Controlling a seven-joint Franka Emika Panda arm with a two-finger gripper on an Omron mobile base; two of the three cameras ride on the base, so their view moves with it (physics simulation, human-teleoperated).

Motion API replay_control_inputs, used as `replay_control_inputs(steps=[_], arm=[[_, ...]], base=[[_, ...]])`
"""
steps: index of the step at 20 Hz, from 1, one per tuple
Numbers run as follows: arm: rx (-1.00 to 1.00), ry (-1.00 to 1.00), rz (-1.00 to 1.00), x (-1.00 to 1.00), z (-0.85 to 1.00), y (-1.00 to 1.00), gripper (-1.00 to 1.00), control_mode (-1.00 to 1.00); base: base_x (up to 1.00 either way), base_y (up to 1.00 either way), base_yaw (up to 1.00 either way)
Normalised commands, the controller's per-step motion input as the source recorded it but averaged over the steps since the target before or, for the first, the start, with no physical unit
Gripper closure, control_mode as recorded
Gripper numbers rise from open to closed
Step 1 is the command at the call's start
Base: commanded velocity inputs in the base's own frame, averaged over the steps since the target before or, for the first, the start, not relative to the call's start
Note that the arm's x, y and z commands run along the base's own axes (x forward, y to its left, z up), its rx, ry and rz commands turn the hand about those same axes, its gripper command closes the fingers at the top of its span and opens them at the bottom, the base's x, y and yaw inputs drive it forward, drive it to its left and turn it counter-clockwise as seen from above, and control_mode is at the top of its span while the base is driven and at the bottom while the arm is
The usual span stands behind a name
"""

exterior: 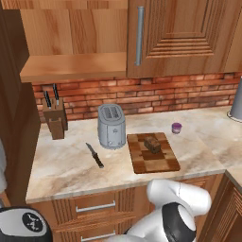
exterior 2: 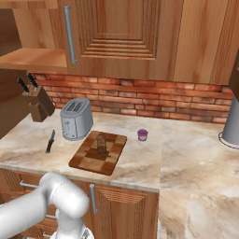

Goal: Pick the bread, place it on the cutting board, pick the jam, place it on the counter, and close the cabinet.

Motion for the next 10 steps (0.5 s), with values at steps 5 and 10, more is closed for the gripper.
replay_control_inputs(steps=[5, 10], arm=[[0.00, 0.00, 0.00, 0.00, 0.00, 0.22, -1.00, -1.00], [0.00, 0.00, -0.01, 0.00, 0.00, 0.13, -1.00, -1.00]], base=[[0.00, 0.00, 0.00], [0.00, 0.00, 0.00]])
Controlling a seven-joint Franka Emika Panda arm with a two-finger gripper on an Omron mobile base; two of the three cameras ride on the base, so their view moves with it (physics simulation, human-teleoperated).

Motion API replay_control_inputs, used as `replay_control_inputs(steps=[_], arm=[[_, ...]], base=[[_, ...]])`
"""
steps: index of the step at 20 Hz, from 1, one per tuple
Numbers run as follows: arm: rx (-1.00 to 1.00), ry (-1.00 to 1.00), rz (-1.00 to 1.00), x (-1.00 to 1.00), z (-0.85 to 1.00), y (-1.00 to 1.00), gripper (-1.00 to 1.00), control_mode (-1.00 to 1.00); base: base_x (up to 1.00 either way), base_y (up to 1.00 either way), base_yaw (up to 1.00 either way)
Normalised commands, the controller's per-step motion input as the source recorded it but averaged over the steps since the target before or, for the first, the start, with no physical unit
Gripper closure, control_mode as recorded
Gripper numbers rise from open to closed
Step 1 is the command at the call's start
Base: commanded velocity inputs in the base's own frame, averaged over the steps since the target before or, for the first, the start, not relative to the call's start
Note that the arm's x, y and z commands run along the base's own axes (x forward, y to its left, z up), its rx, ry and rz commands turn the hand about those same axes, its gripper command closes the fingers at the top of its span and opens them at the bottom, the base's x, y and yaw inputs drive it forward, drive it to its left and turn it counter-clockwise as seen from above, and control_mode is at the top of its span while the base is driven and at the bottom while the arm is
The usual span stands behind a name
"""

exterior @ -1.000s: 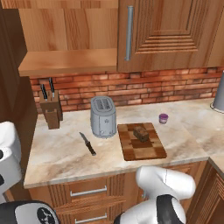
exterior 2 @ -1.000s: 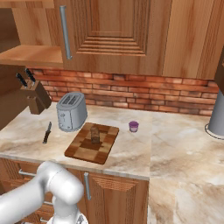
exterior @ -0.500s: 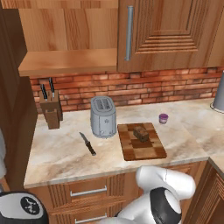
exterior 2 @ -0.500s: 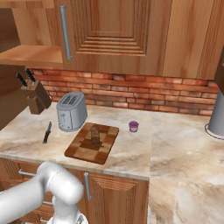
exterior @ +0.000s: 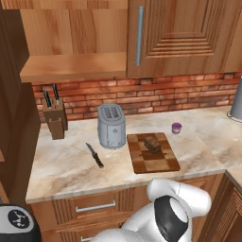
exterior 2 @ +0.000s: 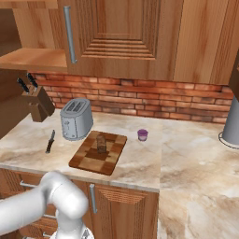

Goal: Pick the bread, place it on the cutting board, pick the jam, place it on the counter, and close the cabinet.

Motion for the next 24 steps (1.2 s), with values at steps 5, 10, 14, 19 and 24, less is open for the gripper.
replay_control_inputs(steps=[5, 10, 14, 19, 24], arm=[[0.00, 0.00, -0.03, 0.00, 0.00, 0.06, -1.00, -1.00], [0.00, 0.00, -0.05, 0.00, 0.00, 0.00, -1.00, -1.00], [0.00, 0.00, -0.07, 0.00, 0.00, 0.00, -1.00, -1.00], [0.00, 0.00, -0.08, 0.05, -0.01, 0.00, -1.00, -1.00], [0.00, 0.00, -0.07, 0.09, -0.02, 0.00, -1.00, -1.00]], base=[[0.00, 0.00, 0.00], [0.00, 0.00, 0.00], [0.00, 0.00, 0.00], [0.00, 0.00, 0.00], [0.00, 0.00, 0.00]])
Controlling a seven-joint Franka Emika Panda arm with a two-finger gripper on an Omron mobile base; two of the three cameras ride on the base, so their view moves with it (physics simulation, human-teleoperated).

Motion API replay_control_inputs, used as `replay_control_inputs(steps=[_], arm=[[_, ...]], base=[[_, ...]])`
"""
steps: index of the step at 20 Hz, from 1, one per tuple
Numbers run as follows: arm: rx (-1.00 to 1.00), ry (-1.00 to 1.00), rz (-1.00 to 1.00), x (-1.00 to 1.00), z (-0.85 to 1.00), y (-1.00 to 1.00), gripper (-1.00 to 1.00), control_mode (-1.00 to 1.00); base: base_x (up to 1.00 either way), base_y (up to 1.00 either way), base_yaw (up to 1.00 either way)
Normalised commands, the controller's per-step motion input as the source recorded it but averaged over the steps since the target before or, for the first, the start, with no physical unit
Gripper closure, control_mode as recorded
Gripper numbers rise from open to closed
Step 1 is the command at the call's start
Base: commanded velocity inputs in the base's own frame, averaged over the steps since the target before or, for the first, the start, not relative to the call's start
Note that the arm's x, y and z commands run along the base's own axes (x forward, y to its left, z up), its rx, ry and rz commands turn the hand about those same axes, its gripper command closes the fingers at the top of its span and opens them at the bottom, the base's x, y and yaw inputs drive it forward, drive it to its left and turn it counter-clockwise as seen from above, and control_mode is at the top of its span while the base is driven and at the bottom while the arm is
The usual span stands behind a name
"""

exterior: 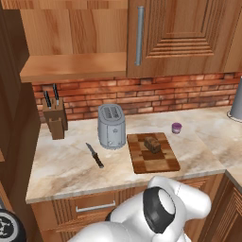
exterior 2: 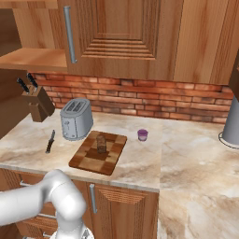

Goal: Pick the bread, place it on the cutting board, pick the jam, place it on the counter, and close the cabinet.

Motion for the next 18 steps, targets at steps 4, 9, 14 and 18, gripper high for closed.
replay_control_inputs(steps=[4, 9, 14, 18], arm=[[0.00, 0.00, -0.07, 0.07, 0.00, 0.00, -1.00, -1.00], [0.00, 0.00, -0.06, 0.07, 0.00, 0.00, -1.00, -1.00], [0.00, 0.00, -0.06, 0.11, -0.01, 0.00, -1.00, -1.00], [0.00, 0.00, -0.06, 0.15, 0.00, 0.00, -1.00, -1.00]], base=[[0.00, 0.00, 0.00], [0.00, 0.00, 0.00], [0.00, 0.00, 0.00], [0.00, 0.00, 0.00]])
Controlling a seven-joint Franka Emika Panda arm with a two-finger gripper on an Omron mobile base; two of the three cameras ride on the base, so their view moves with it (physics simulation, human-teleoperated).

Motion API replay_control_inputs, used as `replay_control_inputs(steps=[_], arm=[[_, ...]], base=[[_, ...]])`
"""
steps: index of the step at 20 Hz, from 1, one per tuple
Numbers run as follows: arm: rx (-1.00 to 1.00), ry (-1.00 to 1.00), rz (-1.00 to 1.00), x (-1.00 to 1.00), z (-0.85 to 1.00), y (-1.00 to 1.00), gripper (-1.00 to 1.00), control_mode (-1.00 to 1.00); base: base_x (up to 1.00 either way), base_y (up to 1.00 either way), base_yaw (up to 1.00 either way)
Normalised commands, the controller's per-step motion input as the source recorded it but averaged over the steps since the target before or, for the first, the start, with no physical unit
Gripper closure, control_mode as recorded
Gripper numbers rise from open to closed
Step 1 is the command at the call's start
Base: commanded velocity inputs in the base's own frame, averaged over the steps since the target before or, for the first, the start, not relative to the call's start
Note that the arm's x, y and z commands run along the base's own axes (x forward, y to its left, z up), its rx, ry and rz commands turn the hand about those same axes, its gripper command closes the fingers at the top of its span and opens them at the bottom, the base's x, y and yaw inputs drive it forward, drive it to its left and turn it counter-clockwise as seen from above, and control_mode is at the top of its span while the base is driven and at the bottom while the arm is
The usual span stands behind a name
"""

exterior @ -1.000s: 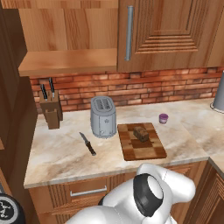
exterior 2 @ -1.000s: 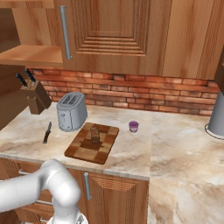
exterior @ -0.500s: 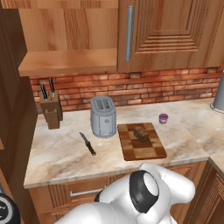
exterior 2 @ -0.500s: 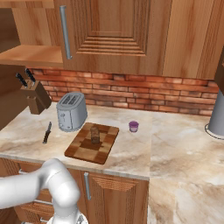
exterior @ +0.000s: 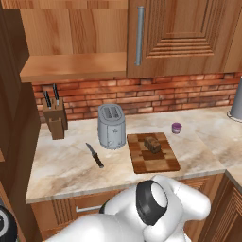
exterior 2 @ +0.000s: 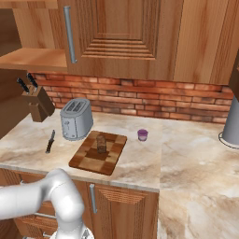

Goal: Pick the bread, place it on the cutting board, pick the jam, place it on the counter, and close the cabinet.

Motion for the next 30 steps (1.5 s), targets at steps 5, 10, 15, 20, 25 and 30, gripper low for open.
replay_control_inputs(steps=[5, 10, 15, 20, 25, 30], arm=[[0.00, 0.00, -0.05, 0.17, 0.00, 0.00, -1.00, -1.00], [0.00, 0.00, -0.04, 0.13, -0.02, 0.00, -1.00, -1.00], [0.00, 0.00, -0.03, 0.09, -0.05, 0.00, -1.00, -1.00], [0.00, 0.00, -0.01, 0.00, -0.02, 0.07, -1.00, -1.00], [0.00, 0.00, 0.00, 0.00, 0.00, 0.19, -1.00, -1.00], [0.00, 0.00, 0.00, 0.12, 0.00, 0.03, -1.00, -1.00]], base=[[0.00, 0.00, 0.00], [0.00, 0.00, 0.00], [0.00, 0.00, 0.00], [0.00, 0.00, 0.00], [0.00, 0.00, 0.00], [0.00, 0.00, 0.00]])
